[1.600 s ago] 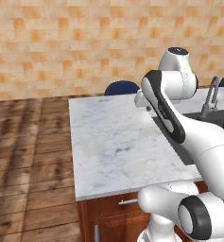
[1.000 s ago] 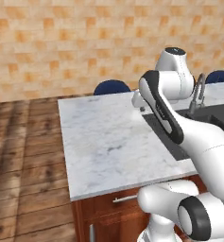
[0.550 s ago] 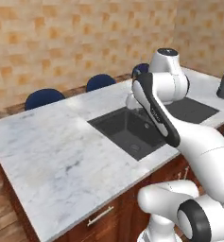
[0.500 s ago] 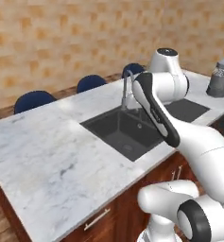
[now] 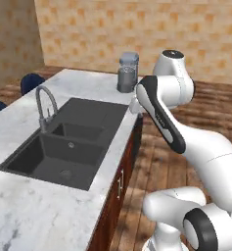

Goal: Navigate to the toaster oven.

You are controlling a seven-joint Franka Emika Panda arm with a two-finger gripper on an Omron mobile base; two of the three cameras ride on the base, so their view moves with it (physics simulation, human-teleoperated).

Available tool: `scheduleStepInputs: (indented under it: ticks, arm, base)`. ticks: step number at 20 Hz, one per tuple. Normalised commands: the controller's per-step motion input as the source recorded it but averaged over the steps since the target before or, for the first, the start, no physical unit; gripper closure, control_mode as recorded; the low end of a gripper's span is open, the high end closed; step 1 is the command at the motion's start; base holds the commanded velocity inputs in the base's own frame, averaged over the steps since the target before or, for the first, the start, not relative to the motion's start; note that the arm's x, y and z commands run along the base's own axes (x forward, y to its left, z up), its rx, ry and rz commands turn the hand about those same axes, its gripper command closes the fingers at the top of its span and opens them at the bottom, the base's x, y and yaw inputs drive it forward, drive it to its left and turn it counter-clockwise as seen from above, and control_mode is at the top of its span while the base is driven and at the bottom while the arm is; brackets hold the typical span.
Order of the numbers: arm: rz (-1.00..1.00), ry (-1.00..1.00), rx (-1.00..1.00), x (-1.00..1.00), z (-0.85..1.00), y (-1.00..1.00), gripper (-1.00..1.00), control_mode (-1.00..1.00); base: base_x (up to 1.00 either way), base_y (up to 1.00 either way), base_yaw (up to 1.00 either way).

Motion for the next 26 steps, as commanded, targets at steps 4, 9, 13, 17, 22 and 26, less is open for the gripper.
scheduleStepInputs:
  ticks: [4, 9, 13, 17, 22, 26]
  arm:
    - [0.00, 0.00, 0.00, 0.00, 0.00, 0.00, -1.00, 1.00]
    - [0.00, 0.00, 0.00, 0.00, 0.00, 0.00, -1.00, 1.00]
    - [0.00, 0.00, 0.00, 0.00, 0.00, 0.00, -1.00, 1.00]
    - [0.00, 0.00, 0.00, 0.00, 0.00, 0.00, -1.00, 1.00]
    - [0.00, 0.00, 0.00, 0.00, 0.00, 0.00, -1.00, 1.00]
    - [0.00, 0.00, 0.00, 0.00, 0.00, 0.00, -1.00, 1.00]
  base:
    - [0.00, 0.00, -0.88]
    - [0.00, 0.00, -0.88]
    - [0.00, 0.00, -0.89]
    - [0.01, 0.00, -0.88]
    - [0.01, 0.00, -0.87]
    - [0.00, 0.00, -0.87]
